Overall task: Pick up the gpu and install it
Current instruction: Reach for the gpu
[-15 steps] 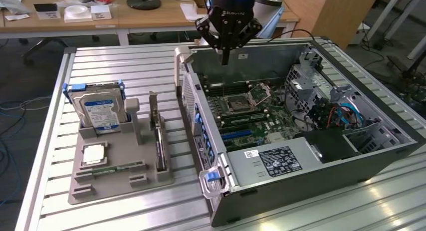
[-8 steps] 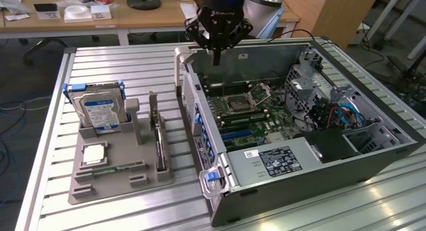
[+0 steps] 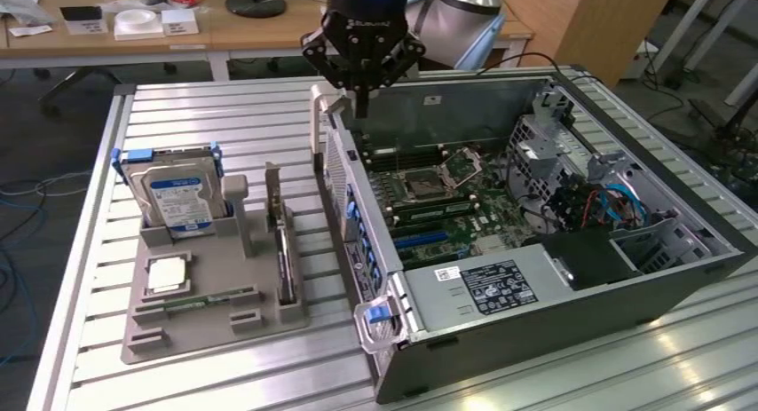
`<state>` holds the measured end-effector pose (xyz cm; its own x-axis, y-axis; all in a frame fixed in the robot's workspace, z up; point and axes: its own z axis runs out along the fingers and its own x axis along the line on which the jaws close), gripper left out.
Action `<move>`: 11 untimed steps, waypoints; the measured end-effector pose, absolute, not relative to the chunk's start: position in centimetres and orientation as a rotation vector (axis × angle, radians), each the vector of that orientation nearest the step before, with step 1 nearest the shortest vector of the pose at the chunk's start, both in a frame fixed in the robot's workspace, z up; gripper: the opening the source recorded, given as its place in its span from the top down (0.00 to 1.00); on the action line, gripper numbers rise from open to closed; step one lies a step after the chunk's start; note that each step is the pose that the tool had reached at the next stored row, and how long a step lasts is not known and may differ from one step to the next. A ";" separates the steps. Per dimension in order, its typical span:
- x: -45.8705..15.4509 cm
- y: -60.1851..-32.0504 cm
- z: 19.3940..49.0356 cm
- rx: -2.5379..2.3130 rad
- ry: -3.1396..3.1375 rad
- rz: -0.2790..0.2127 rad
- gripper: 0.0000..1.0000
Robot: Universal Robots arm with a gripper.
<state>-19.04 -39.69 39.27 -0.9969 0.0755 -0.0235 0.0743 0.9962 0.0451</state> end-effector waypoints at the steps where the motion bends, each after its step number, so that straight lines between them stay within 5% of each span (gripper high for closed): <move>1: -19.3 -39.7 39.3 0.117 3.113 0.069 0.89; 11: -22.3 -39.5 39.2 0.118 3.114 0.069 0.89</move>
<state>-22.26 -39.53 39.17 -0.9968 0.0759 -0.0234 0.0748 0.9962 0.0451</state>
